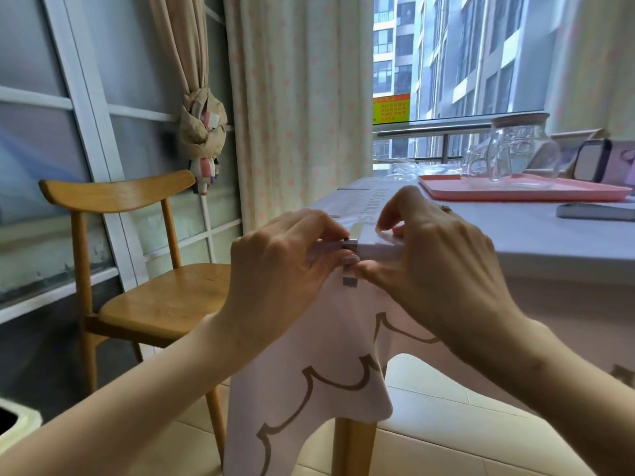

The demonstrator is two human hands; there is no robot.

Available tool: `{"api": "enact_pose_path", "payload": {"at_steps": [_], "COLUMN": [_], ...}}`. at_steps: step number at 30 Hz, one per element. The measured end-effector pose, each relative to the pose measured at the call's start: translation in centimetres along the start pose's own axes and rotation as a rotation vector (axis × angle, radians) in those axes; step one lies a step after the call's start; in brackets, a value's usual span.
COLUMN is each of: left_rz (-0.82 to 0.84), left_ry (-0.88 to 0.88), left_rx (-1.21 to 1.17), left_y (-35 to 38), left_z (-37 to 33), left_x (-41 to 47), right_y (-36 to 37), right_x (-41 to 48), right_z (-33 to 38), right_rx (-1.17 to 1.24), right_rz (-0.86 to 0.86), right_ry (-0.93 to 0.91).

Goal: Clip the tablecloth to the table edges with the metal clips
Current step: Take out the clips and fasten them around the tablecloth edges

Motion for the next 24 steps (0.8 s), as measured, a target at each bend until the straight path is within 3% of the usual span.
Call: {"api": "enact_pose_path", "payload": {"at_steps": [11,19,24], "left_rz": [-0.021,0.292,0.177], "left_ry": [0.019,0.203,0.227], "left_rx": [0.049,0.113,0.172], "left_y": [0.0,1.3,1.5], "left_z": [-0.1,1.5,0.5], "left_x": [0.3,-1.3,-1.3], "right_y": [0.3,1.8,1.7], "right_x": [0.6,-0.7,-0.8], "right_z": [-0.2,-0.5,-0.5], "right_rx": [-0.071,-0.381,-0.397], "right_rz": [0.061,0.016,-0.081], "right_ry": [-0.039,-0.273,-0.281]}}
Point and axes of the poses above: each hand's wrist, its own x-axis towards the middle knuckle, its own y-axis out of the palm, z = x × y, the point moved 5 cm from there along x, towards the middle knuckle, and after that the axes turned 14 degrees about -x, right-handed, at the moved point
